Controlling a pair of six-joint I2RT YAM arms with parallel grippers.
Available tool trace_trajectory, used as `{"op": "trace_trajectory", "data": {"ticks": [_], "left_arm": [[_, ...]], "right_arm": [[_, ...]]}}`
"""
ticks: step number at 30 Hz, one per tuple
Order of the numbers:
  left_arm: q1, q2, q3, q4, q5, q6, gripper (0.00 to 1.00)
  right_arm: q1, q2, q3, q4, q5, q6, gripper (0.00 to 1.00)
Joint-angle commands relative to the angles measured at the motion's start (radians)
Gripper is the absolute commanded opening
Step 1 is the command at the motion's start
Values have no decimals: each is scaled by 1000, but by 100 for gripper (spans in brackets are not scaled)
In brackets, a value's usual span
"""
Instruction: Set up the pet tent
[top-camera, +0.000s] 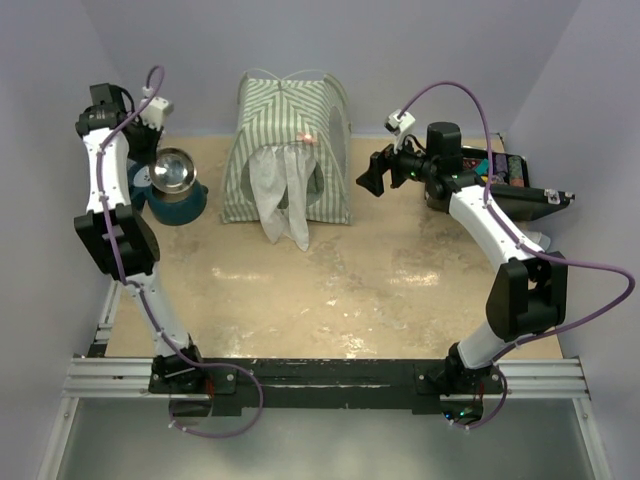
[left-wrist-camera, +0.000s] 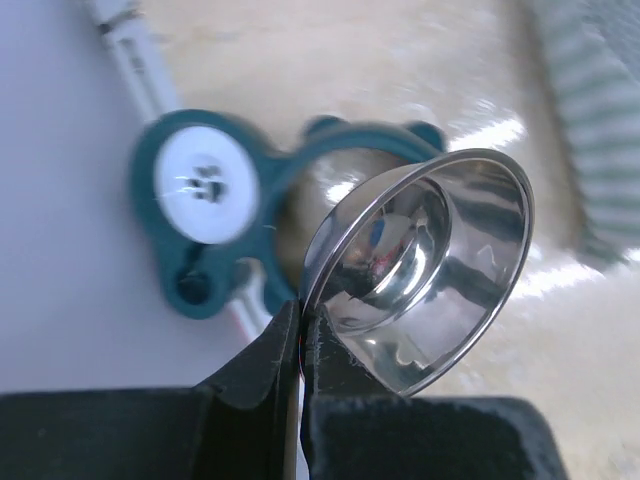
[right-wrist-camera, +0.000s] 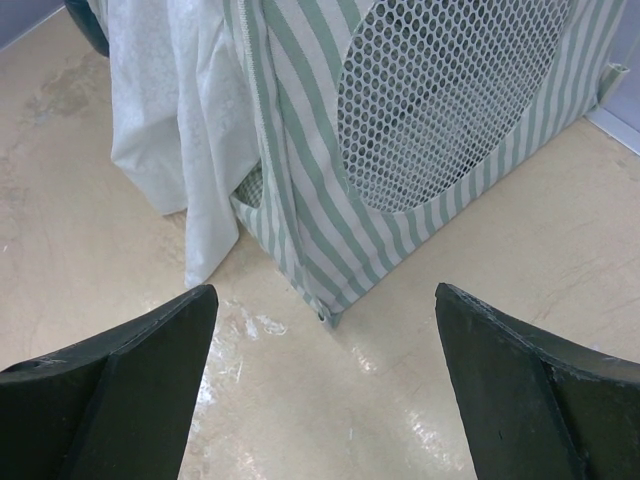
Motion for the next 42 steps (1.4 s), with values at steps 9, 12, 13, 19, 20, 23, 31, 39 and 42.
{"op": "trace_trajectory", "data": {"ticks": [9,12,13,19,20,23,31,39,42], "left_arm": [[37,230,197,-4,-124,-359,0],[46,258,182,-10,-110,-404,0],[47,258,165,-4,-124,-408,0],[60,262,139,-7,-188,-396,40],[64,256,139,-6,-194,-393,51],[69,224,150,10,-210,-369,63],[-32,115,49,80,-142,-263,58],[-74,216,22,90,-211,-249,44],[-74,226,-8,66,-199,-229,35]], "right_arm": [[-1,-31,1,34,-3,19,94],[-1,-17,14,21,-7,11,94],[-1,-13,22,17,-7,8,94],[-1,4,44,-5,-10,-9,94],[-1,4,44,-6,-10,-10,94],[-1,4,39,-6,-16,-12,94],[0,9,28,9,-33,7,94],[-1,4,44,6,-27,16,93],[-1,-6,33,7,-24,16,93]]}}
